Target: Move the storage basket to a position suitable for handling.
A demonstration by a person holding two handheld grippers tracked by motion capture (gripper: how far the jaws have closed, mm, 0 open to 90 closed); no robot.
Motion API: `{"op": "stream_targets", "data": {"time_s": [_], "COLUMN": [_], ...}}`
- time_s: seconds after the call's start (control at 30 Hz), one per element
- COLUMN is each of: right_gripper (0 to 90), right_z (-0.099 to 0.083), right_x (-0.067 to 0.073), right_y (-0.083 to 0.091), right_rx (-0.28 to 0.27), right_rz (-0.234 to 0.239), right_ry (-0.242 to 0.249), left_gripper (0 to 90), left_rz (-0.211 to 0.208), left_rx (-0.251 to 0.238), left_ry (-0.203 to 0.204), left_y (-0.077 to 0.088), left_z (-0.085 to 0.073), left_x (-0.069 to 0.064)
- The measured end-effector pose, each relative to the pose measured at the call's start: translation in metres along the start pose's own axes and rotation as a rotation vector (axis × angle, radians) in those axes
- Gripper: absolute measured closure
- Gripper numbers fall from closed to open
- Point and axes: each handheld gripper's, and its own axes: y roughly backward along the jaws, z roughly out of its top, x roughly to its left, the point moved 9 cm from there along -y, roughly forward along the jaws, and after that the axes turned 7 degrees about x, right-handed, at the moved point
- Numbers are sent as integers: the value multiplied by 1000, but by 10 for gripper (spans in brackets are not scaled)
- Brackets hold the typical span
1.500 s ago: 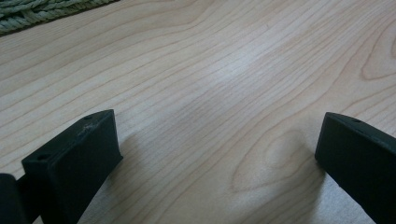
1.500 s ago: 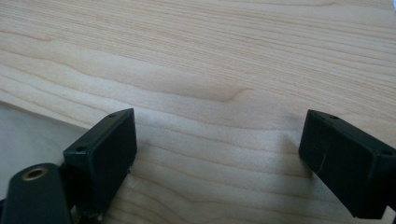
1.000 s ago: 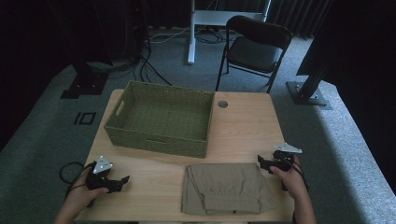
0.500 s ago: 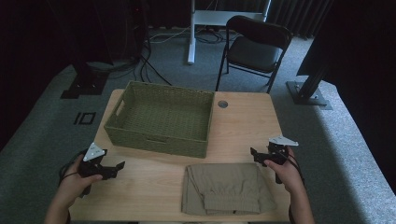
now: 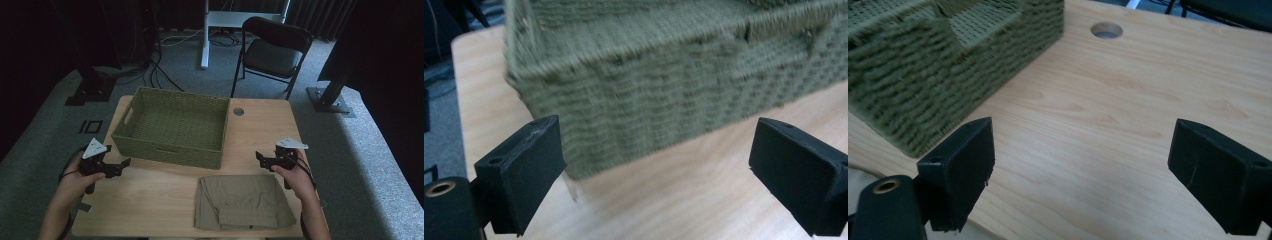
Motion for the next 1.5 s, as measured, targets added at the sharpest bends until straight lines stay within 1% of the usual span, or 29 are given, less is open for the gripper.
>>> {"op": "stream_targets", "data": {"time_s": [0.1,0.13,0.23,0.27,0.33,0.4,0.47,0.5,0.53,0.57,0.6,0.67,0.73,0.8,0.9,0.93,0.97,1.07,1.1,1.13,1.17,1.2,1.23,1.3,1.33,1.37,1.4,1.43,1.5], "right_gripper": [112,112,112,112,112,112,112,112,112,112,112,112,112,112,113,133,133,133,136,139,139,159,175,238,264,308,333,334,348], "right_z": [8,11,19,22,28,33,38,41,43,43,49,54,58,62,66,67,68,71,72,73,73,74,75,75,75,73,70,70,70], "right_x": [8,11,19,21,26,32,38,40,43,43,48,52,56,59,64,66,68,75,77,80,80,84,86,89,90,92,94,95,98], "right_y": [-2,-2,-3,-3,-3,-4,-5,-5,-6,-6,-6,-7,-9,-10,-14,-16,-18,-25,-27,-29,-29,-32,-34,-38,-40,-41,-43,-44,-46], "right_rx": [-8,-11,-21,-26,-32,-39,-41,-46,-48,-48,-55,-59,-63,-67,-72,-70,-70,-67,-65,-64,-64,-61,-60,-57,-52,-42,-24,-30,-28], "right_rz": [13,18,30,35,41,55,69,74,76,76,84,90,99,101,106,101,100,105,100,96,96,97,91,83,82,84,85,88,92], "right_ry": [12,14,26,28,38,42,42,41,47,47,52,52,40,35,31,35,35,33,39,44,44,44,43,41,41,52,72,67,63], "left_gripper": [81,81,81,81,81,81,81,81,81,81,81,81,81,81,81,82,81,82,82,82,82,82,82,85,105,131,147,154,158], "left_rz": [1,1,9,6,-12,-2,19,19,34,34,46,51,37,9,7,2,7,36,36,50,50,50,50,63,76,76,103,105,99], "left_rx": [-14,-14,-13,-16,-34,-46,-39,-39,-35,-35,-31,-25,-20,-28,-46,-53,-55,-29,-29,-19,-19,-10,-10,8,12,12,25,31,28], "left_ry": [9,9,-1,3,13,26,32,32,41,41,57,90,110,138,160,176,185,180,180,164,164,168,168,160,160,160,144,132,130], "left_y": [-1,-1,-3,-3,-3,-4,-6,-6,-9,-9,-14,-19,-24,-27,-30,-32,-34,-40,-40,-43,-43,-47,-47,-52,-54,-54,-58,-60,-62], "left_z": [9,9,19,22,28,34,37,37,39,39,39,39,38,39,43,45,46,47,47,48,48,48,48,47,46,46,44,43,43], "left_x": [6,6,12,14,16,23,30,30,37,37,46,53,56,57,62,64,67,73,73,76,76,78,78,81,83,83,84,82,80]}}
